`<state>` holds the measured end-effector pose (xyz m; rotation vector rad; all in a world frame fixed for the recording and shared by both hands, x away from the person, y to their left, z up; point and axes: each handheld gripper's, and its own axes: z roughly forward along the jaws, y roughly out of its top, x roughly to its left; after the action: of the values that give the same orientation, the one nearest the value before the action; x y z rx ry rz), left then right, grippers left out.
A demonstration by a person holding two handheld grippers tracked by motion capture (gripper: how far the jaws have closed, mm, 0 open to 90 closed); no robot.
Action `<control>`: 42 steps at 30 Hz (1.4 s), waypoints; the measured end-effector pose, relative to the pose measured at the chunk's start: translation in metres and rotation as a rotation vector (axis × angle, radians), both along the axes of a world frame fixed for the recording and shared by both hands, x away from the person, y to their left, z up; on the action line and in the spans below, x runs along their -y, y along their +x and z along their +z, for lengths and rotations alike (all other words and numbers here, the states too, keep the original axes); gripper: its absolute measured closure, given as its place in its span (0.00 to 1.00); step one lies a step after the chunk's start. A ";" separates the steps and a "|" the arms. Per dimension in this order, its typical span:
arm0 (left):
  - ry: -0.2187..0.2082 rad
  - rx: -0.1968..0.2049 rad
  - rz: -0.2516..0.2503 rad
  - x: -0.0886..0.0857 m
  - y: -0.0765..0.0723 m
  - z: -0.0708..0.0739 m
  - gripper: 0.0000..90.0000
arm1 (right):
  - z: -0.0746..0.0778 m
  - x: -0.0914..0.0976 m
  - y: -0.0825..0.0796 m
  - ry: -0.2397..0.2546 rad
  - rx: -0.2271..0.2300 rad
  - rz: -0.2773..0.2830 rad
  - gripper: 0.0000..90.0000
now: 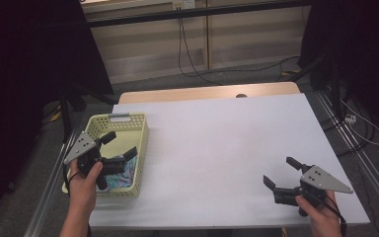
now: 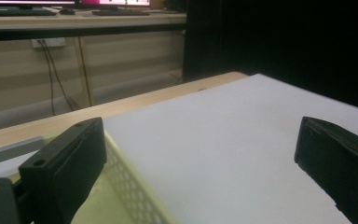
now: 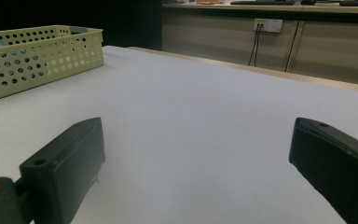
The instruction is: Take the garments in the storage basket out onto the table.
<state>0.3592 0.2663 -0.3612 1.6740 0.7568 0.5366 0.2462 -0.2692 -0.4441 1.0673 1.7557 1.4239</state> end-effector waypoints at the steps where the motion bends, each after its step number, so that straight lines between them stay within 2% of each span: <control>1: 0.011 -0.006 0.004 -0.002 0.003 -0.002 0.03 | 0.000 0.000 0.000 0.001 0.000 0.000 0.03; 8: 0.067 -0.063 0.013 -0.017 0.021 -0.015 0.03 | 0.000 0.001 0.000 0.007 -0.003 -0.007 0.03; 11: 0.117 -0.077 0.013 -0.022 0.026 -0.021 0.03 | 0.000 0.001 0.000 0.004 -0.002 -0.007 0.03; 14: 0.126 -0.106 0.009 -0.027 0.030 -0.027 0.03 | 0.000 0.001 0.000 0.005 -0.002 -0.009 0.03; 16: 0.160 -0.120 0.002 -0.030 0.031 -0.030 0.03 | 0.000 0.002 0.000 0.007 -0.003 -0.010 0.03; 19: 0.159 -0.142 -0.010 -0.032 0.032 -0.034 0.03 | -0.001 0.002 0.000 0.008 -0.005 -0.012 0.03; 23: 0.203 -0.148 -0.028 -0.035 0.032 -0.039 0.03 | -0.001 0.001 0.000 0.006 -0.006 -0.010 0.03; 26: 0.199 -0.159 -0.040 -0.035 0.032 -0.045 0.03 | -0.001 0.001 0.000 0.004 -0.003 -0.006 0.03; 28: 0.223 -0.176 -0.042 -0.036 0.033 -0.049 0.03 | -0.001 0.000 0.000 0.003 -0.006 -0.008 0.03; 31: 0.210 -0.212 -0.044 -0.036 0.036 -0.054 0.03 | -0.001 -0.001 0.000 0.002 -0.006 -0.007 0.03; 33: 0.225 -0.238 -0.054 -0.035 0.038 -0.058 0.04 | -0.001 -0.001 0.000 0.002 -0.006 -0.003 0.03; 36: 0.271 -0.276 -0.066 -0.032 0.044 -0.063 0.04 | -0.001 -0.001 0.000 -0.001 -0.006 -0.001 0.03; 38: 0.291 -0.305 -0.067 -0.032 0.047 -0.065 0.03 | -0.001 -0.001 0.000 0.000 -0.007 -0.001 0.03; 39: 0.298 -0.307 -0.069 -0.032 0.049 -0.068 0.03 | -0.001 -0.001 0.000 0.001 -0.008 -0.001 0.03; 42: 0.329 -0.367 -0.066 -0.030 0.054 -0.077 0.01 | -0.001 -0.001 -0.001 -0.002 -0.006 0.001 0.03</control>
<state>0.4131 0.2967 -0.4387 2.1310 0.9075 0.3207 0.2454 -0.2683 -0.4452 1.0711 1.7623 1.4209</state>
